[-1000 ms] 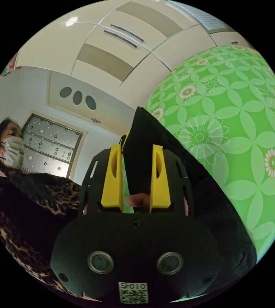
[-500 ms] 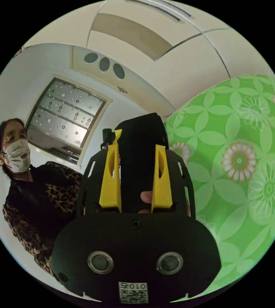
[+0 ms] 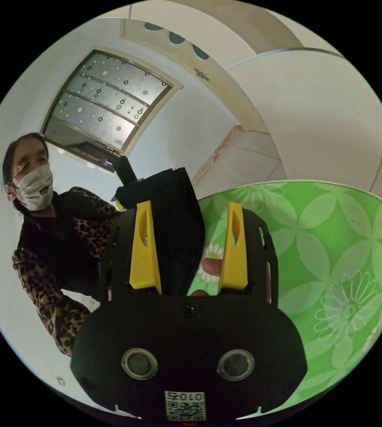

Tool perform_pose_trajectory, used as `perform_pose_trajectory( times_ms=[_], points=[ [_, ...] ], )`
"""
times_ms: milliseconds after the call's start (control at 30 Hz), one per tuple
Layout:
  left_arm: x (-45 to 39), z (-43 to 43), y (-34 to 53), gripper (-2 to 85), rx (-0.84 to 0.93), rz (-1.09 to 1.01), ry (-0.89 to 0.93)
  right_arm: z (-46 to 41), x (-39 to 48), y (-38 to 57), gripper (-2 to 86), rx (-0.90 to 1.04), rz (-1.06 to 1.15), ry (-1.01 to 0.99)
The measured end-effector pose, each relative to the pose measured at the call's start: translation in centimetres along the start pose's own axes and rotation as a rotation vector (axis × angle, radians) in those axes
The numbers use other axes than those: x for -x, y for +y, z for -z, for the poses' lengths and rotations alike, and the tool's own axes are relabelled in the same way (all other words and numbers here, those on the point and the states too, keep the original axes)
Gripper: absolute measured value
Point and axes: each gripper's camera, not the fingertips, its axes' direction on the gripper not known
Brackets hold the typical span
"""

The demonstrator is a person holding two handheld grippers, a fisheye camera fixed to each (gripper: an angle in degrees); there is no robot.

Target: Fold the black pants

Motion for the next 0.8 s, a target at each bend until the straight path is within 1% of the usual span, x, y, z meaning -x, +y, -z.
perform_pose_trajectory(
  times_ms=[67,200,300,400,467,500,533,633,700,800],
  points=[
    [-0.5,0.0,0.7,3.5,-0.011,0.001,-0.019,-0.9,-0.2,-1.1,21.9,0.027,0.026,-0.014],
    [-0.3,0.5,1.6,3.5,-0.030,0.018,0.000,-2.2,-1.0,-3.2,21.2,0.045,0.068,-0.087],
    [-0.6,1.2,2.1,3.6,-0.037,-0.003,0.049,-2.5,-1.3,-5.0,21.2,0.050,0.106,-0.132],
    [-1.2,1.6,2.4,3.6,-0.037,-0.040,0.085,-3.3,-1.2,-6.8,21.0,0.114,0.155,-0.179],
    [-1.6,1.7,2.6,3.7,-0.033,-0.059,0.106,-4.1,-1.2,-7.7,19.2,0.171,0.180,-0.275],
    [-1.7,1.7,2.7,3.7,-0.030,-0.057,0.112,-4.6,-0.8,-8.2,15.6,0.207,0.232,-0.334],
    [-1.6,1.9,3.0,3.7,-0.033,-0.040,0.108,-4.5,-0.5,-8.4,12.0,0.189,0.259,-0.362],
    [-1.2,3.2,3.9,3.8,-0.072,0.022,0.094,-2.5,0.2,-7.9,6.3,0.060,0.283,-0.340],
    [-1.4,4.1,4.3,3.7,-0.107,0.061,0.079,-1.2,1.4,-7.4,5.4,0.024,0.308,-0.302],
    [-3.6,4.2,3.7,3.6,-0.095,0.053,0.061,-0.3,4.7,-6.8,4.6,0.067,0.368,-0.192]
  ],
)
